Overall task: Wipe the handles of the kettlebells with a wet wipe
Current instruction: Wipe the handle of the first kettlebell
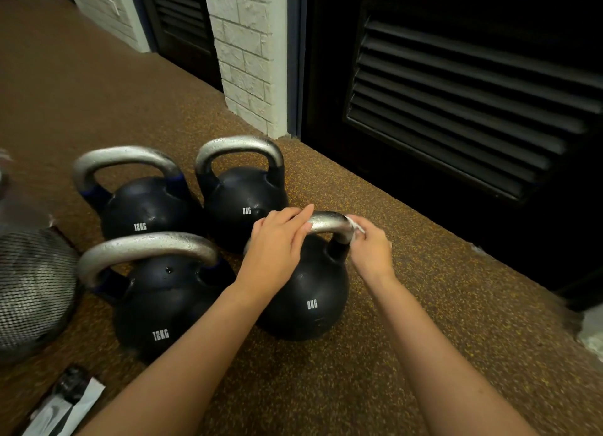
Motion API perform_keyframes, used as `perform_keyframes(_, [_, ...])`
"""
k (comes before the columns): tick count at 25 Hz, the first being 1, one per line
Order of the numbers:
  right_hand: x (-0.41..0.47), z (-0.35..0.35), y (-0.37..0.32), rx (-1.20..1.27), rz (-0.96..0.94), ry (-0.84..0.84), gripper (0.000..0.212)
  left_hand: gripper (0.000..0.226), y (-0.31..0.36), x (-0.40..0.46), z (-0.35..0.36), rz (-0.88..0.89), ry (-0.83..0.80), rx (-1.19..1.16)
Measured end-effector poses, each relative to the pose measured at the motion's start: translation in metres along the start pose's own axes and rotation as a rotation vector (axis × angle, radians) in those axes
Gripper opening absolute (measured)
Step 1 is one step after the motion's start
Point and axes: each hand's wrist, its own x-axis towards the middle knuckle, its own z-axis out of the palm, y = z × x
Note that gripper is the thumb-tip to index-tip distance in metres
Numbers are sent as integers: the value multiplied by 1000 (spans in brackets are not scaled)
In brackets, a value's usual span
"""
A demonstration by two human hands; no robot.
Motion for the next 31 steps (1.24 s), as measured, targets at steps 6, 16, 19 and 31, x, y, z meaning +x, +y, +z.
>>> perform_keyframes(6, [1, -17, 11, -6, -130, -83, 35, 36, 1, 1, -2, -8, -20, -7])
perform_keyframes(16, [-21, -17, 2, -90, -350, 48, 47, 36, 2, 0, -2, -6, -5, -3])
perform_keyframes(19, [-16, -13, 2, -79, -326, 41, 47, 36, 2, 0, -1, -12, -3, -5])
perform_keyframes(31, [-45, 8, 20, -123, -494, 79, 62, 35, 1, -1, 2, 3, 42, 8])
